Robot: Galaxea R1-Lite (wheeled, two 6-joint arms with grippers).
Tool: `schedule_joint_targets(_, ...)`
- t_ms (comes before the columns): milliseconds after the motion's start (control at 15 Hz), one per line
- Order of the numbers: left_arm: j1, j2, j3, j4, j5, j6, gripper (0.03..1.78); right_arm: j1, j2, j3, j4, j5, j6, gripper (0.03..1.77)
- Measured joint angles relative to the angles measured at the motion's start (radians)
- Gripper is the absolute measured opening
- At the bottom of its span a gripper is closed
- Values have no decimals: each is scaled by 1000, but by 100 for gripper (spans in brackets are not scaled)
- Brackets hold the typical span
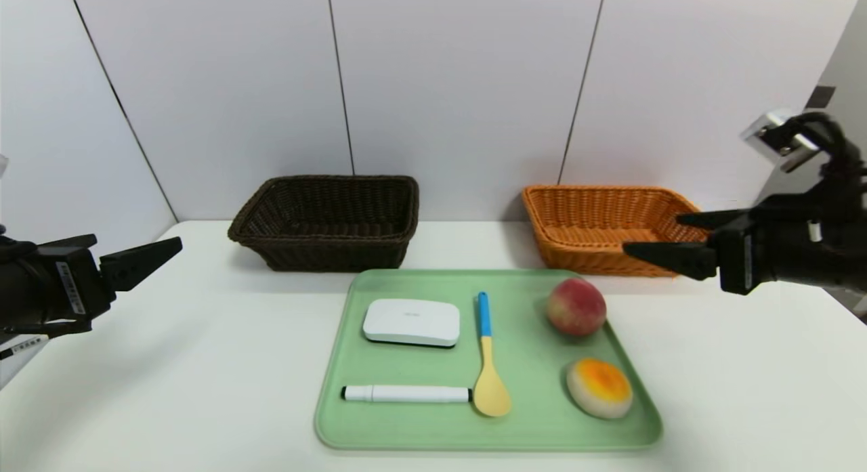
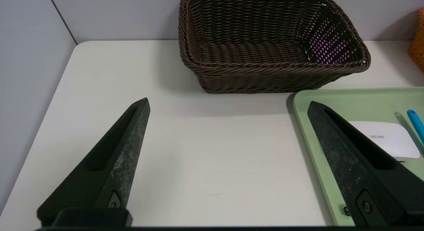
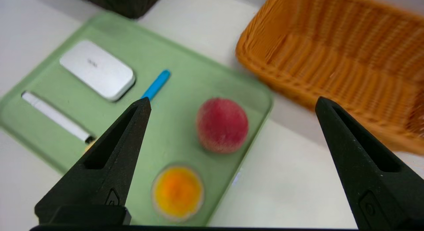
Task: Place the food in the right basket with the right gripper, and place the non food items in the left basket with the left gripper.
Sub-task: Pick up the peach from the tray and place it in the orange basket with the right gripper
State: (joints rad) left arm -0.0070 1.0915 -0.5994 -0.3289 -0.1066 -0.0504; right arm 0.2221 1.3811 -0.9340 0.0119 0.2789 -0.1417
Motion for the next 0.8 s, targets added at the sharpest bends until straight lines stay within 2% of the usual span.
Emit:
schedule_joint_targets(400,0,7,9,1,1,84,169,25,215,-388,584,1,-1,171)
schedule_joint_targets(600,1,8,18,21,1,95,169,33,334,-479,664,-17,-4,171)
schedule_joint_targets(800,1,6,24,29,2,97,169,42,440,-522,663,-86,-31,171)
